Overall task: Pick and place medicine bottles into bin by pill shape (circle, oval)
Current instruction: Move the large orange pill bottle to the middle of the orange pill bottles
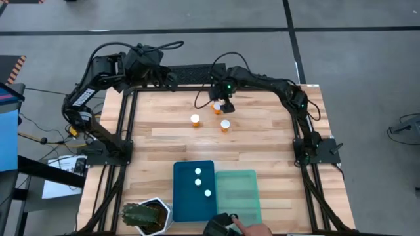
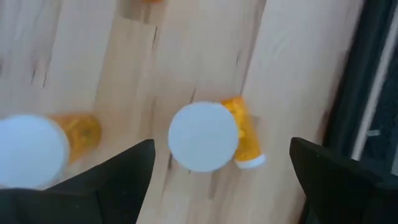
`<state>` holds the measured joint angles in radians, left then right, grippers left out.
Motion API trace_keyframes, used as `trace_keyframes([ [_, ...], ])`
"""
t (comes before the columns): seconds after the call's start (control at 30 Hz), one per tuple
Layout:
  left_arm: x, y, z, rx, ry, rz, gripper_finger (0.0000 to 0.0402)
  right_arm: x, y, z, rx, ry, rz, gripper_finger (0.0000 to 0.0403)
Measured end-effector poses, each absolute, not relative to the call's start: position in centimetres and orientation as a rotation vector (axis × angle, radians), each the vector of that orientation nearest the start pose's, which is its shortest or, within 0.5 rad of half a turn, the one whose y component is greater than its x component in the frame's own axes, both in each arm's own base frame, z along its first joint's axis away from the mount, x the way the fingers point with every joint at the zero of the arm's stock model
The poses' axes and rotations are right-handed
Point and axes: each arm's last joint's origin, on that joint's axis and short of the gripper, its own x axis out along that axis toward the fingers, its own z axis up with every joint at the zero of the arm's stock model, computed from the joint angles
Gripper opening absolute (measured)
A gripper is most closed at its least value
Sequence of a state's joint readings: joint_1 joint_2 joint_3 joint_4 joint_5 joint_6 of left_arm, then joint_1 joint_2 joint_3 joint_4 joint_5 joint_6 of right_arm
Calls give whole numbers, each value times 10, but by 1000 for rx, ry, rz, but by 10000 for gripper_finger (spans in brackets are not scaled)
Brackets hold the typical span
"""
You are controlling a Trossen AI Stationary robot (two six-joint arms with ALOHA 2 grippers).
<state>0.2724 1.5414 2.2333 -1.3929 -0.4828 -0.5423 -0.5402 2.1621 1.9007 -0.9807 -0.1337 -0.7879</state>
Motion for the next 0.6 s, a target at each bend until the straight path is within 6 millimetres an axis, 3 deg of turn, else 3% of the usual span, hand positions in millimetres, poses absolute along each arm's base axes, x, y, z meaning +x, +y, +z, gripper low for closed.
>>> trace_keyframes([
  [0.3,228,78,505,-406,533,882,129,388,-228,223,-249,1197,164,379],
  [0.6,228,78,505,-410,536,876,128,394,-231,194,-228,1279,170,379],
])
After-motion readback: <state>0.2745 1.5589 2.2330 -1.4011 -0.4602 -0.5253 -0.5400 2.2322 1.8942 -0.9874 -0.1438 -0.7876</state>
